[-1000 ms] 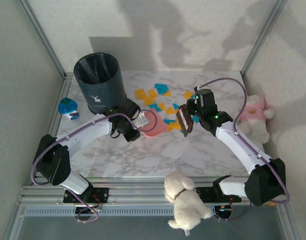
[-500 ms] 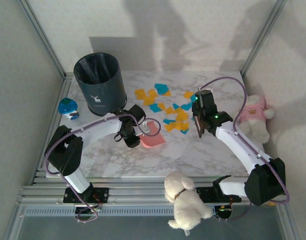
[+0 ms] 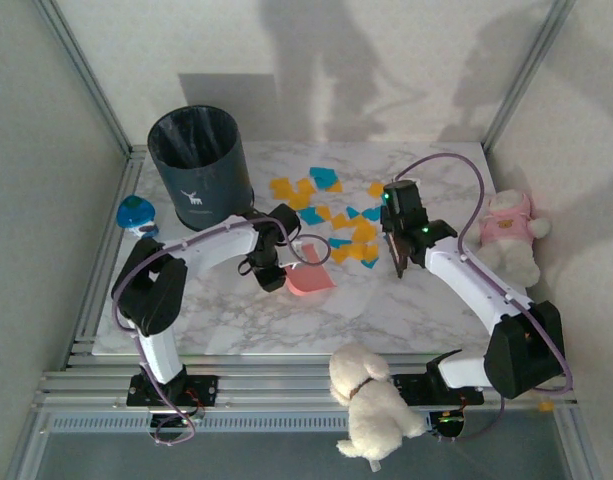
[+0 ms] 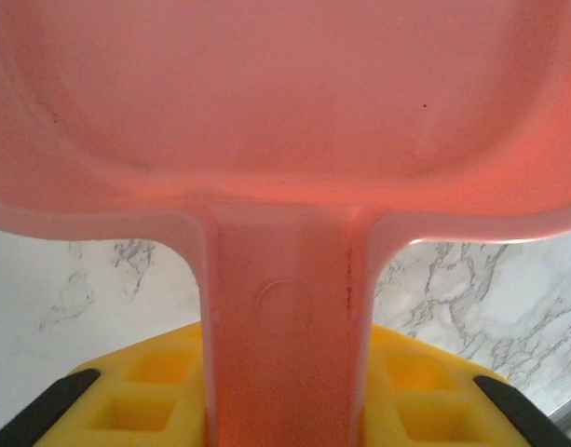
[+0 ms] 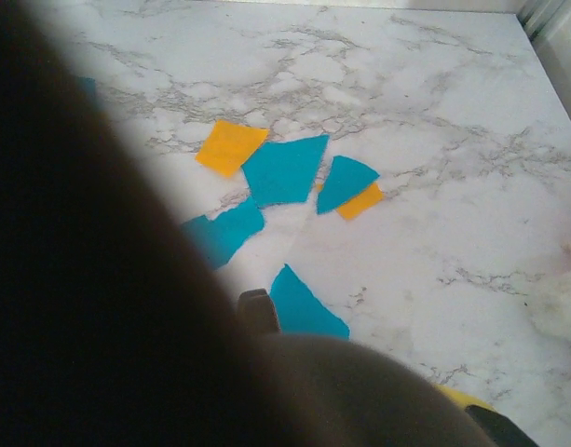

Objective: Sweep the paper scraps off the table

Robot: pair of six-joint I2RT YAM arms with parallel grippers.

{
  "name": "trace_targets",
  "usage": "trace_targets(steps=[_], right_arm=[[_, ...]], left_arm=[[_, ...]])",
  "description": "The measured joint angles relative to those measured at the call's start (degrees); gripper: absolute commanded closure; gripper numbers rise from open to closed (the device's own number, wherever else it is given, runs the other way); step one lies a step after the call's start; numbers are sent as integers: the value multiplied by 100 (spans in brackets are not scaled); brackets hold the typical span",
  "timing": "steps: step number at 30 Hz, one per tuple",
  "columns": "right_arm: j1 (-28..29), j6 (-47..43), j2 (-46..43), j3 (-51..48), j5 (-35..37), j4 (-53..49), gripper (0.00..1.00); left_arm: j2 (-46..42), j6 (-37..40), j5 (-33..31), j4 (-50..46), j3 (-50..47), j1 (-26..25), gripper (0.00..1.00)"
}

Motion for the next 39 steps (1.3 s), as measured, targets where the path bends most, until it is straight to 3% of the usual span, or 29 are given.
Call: trace_targets(steps=[18, 39], right_arm=[[186, -52, 79, 35, -345, 103, 100], [402, -433, 79, 68, -1539, 210, 100]], left_arm=[[424, 83, 2, -76, 446, 0, 100], [745, 103, 44, -109, 750, 0, 100]])
